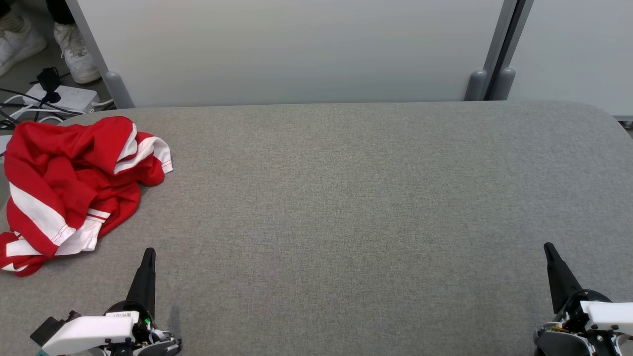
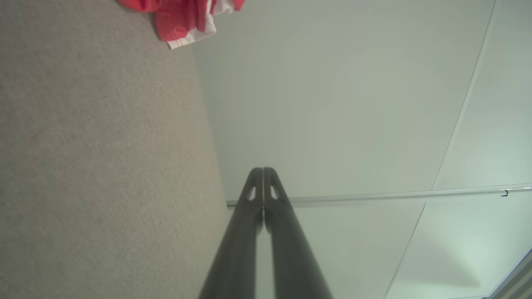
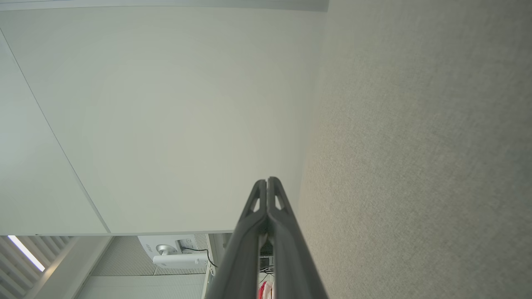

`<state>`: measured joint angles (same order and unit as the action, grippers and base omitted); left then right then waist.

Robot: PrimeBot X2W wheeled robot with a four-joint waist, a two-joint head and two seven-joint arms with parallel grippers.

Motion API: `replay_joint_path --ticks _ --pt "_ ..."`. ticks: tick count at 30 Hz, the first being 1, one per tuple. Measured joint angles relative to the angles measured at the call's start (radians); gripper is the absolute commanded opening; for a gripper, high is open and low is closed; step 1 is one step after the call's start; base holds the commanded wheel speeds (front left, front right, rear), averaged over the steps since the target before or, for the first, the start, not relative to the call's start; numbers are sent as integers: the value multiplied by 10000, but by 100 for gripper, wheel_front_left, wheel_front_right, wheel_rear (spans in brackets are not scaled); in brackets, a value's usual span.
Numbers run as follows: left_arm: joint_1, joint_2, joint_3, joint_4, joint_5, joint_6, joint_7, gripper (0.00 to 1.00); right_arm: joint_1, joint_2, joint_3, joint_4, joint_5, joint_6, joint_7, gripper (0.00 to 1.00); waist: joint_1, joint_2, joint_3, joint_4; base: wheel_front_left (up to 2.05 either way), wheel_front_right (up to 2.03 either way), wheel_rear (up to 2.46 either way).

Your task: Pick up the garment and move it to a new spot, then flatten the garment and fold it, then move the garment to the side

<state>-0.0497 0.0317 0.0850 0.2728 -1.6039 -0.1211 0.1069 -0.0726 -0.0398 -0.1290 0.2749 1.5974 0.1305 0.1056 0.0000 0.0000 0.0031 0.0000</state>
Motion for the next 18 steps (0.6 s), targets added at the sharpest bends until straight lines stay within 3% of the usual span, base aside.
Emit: replay_joint_path --ticks 18 --pt "0 0 0 0 0 2 0 0 0 0 0 0 0 0 0 0 0 0 0 0 0 0 0"
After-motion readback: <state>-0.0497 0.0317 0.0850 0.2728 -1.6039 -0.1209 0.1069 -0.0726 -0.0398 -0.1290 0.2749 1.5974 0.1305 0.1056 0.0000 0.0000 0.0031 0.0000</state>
